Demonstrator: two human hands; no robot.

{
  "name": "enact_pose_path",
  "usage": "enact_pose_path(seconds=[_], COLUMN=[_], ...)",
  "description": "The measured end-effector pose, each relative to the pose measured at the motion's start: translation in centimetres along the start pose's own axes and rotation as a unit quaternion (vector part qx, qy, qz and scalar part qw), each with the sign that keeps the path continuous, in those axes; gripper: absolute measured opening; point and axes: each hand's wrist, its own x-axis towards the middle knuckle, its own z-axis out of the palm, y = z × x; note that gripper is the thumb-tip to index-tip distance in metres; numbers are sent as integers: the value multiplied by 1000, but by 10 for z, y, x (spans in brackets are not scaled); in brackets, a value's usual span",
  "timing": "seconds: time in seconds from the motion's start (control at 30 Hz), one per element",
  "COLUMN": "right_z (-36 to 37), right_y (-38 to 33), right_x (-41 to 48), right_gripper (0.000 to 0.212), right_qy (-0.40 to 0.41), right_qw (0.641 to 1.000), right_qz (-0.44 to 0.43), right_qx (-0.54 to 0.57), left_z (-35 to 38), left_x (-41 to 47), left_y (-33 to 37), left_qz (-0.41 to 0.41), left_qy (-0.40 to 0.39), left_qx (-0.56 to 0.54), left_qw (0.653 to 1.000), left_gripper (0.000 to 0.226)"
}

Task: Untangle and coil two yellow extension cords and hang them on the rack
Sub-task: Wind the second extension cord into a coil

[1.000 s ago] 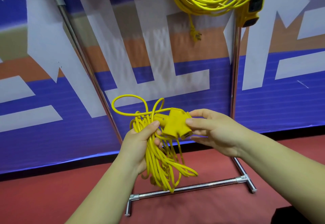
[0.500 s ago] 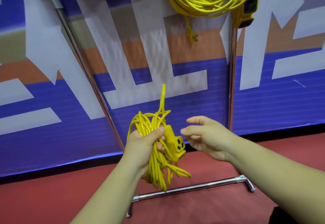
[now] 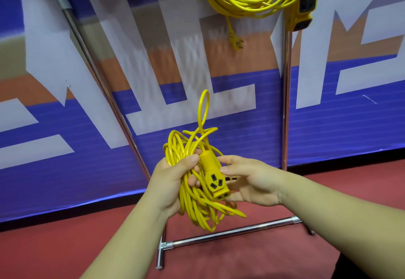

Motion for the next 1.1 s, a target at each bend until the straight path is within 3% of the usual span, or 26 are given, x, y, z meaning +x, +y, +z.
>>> enact_pose_path(seconds=[0.2, 0.33, 0.57, 0.7, 0.77, 0.9, 1.1], right_z=[14, 14, -4, -7, -8, -9, -19], right_y=[-1, 2, -9, -19, -24, -15, -13], right_x=[-3, 0, 4, -6, -12, -15, -18], right_gripper=[45, 54, 27, 17, 15, 26, 24], right_qy=[135, 241, 393, 306, 270, 250, 215], right_qw=[982, 946, 866, 937, 953, 953, 937], right_qz=[-81, -124, -170, -102, -83, -34, 42], right_qx=[-100, -177, -259, -134, -108, -165, -273], left_z=[-9, -11, -10, -14, -18, -20, -21], left_x=[5, 7, 5, 7, 9, 10, 10], left_y=[-6, -11, -15, -12, -9, -11, -9], left_qz=[8, -2, -23, -30, -21, -13, -35], left_qy=[34, 83, 79, 98, 108, 97, 91], left_qx=[50, 76, 123, 132, 138, 199, 156], left_qw=[998, 994, 989, 986, 984, 975, 983], left_gripper=[17, 16, 24, 28, 25, 3, 4])
